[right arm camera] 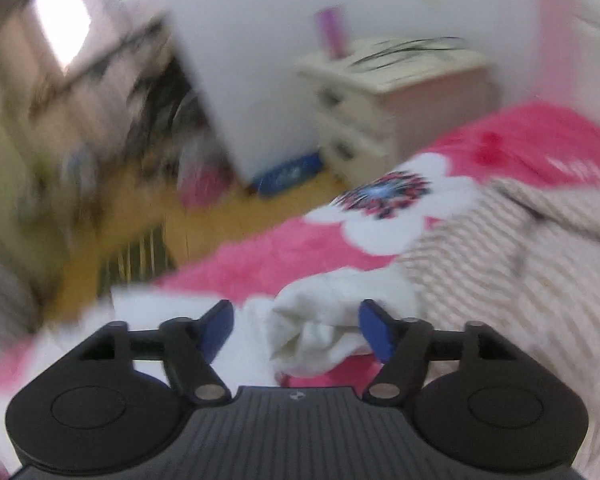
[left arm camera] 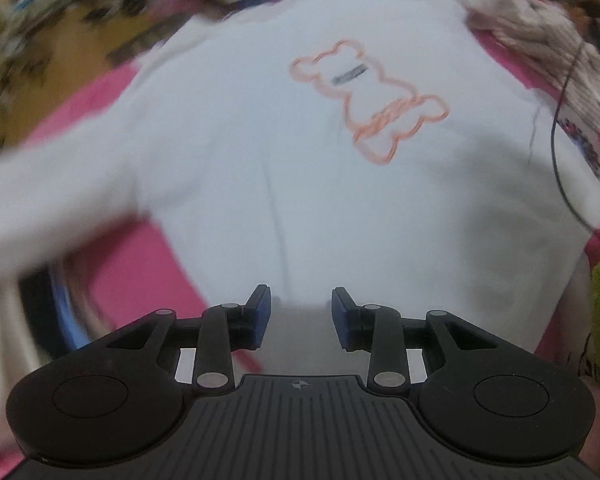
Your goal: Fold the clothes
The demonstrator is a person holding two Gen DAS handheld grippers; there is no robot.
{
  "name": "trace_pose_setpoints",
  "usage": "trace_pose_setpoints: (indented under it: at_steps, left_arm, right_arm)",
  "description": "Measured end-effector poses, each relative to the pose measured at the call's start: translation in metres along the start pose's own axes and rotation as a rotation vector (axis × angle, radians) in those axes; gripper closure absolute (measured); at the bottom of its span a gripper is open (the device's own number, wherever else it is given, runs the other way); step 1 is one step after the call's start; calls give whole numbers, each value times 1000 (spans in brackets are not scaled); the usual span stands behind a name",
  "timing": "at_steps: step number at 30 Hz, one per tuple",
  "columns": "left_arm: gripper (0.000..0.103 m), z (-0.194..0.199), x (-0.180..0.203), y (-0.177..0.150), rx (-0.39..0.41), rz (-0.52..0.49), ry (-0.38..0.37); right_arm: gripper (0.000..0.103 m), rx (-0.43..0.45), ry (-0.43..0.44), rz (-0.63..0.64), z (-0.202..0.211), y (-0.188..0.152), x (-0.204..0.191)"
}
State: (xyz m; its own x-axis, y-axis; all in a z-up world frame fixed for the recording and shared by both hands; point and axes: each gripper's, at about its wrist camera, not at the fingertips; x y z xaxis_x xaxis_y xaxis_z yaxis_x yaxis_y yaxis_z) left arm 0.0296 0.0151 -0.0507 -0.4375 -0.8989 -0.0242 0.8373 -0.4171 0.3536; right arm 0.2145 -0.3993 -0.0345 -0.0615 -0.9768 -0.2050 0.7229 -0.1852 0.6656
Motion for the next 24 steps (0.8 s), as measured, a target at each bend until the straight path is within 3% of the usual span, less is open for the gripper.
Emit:
trace_pose_setpoints:
  at_steps: [3, 4, 5, 6, 8, 10, 12, 14, 16, 18, 19, 20, 22, 24]
  left_arm:
    - [67, -8, 4, 40, -2, -58, 8]
    - [67, -13, 5, 53, 8, -60, 9]
    - [67, -18, 6, 64, 18, -61, 10]
    - [67, -23, 7, 74, 30, -52, 8]
    - [67, -35, 9, 88, 56, -33, -13]
    - [67, -48, 11, 96, 74, -16, -37]
    - [68, -61, 13, 99, 78, -4, -57]
    - [68, -73, 12, 98, 68, 10, -66]
    - [68, -82, 11, 96, 60, 19, -67]
    - [68, -86, 11, 95, 64, 21, -68]
    - [68, -88, 10, 95, 68, 22, -69]
    - [68, -90, 10, 96, 75, 18, -67]
    - [68, -93, 11, 97, 85, 6, -54]
    - [68, -95, 13, 98, 89, -5, -47]
  right_arm:
    - [38, -56, -120, 223, -27, -5, -27]
    - [59, -54, -136, 231, -32, -7, -27]
    - [90, -51, -153, 238, -38, -8, -26]
    - [97, -44, -161, 226, -41, -8, -25]
    - [97, 22, -124, 140, -32, -4, -18]
    - [97, 109, -28, 177, -11, -6, -32]
    - [97, 183, 80, 299, 15, -14, -58]
    - [96, 232, 193, 540, 36, -43, -95]
    - [93, 212, 297, 848, 50, -89, -130]
    - [78, 117, 356, 1120, 51, -144, -151]
    - [64, 62, 369, 1241, 48, -170, -158]
    - [63, 19, 359, 1326, 43, -191, -160]
    - [63, -40, 329, 1401, 38, -217, -159]
    - [62, -65, 330, 1278, 43, -207, -153]
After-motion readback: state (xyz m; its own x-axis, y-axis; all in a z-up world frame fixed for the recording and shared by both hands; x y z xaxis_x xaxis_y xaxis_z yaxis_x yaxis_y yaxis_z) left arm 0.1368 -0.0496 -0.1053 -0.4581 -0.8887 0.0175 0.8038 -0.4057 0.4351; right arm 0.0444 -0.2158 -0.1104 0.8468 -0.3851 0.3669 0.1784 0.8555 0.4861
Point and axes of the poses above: each gripper's, at about its wrist camera, not at the fingertips, and z roughly against the way its jaws point, x to its right, y to its top
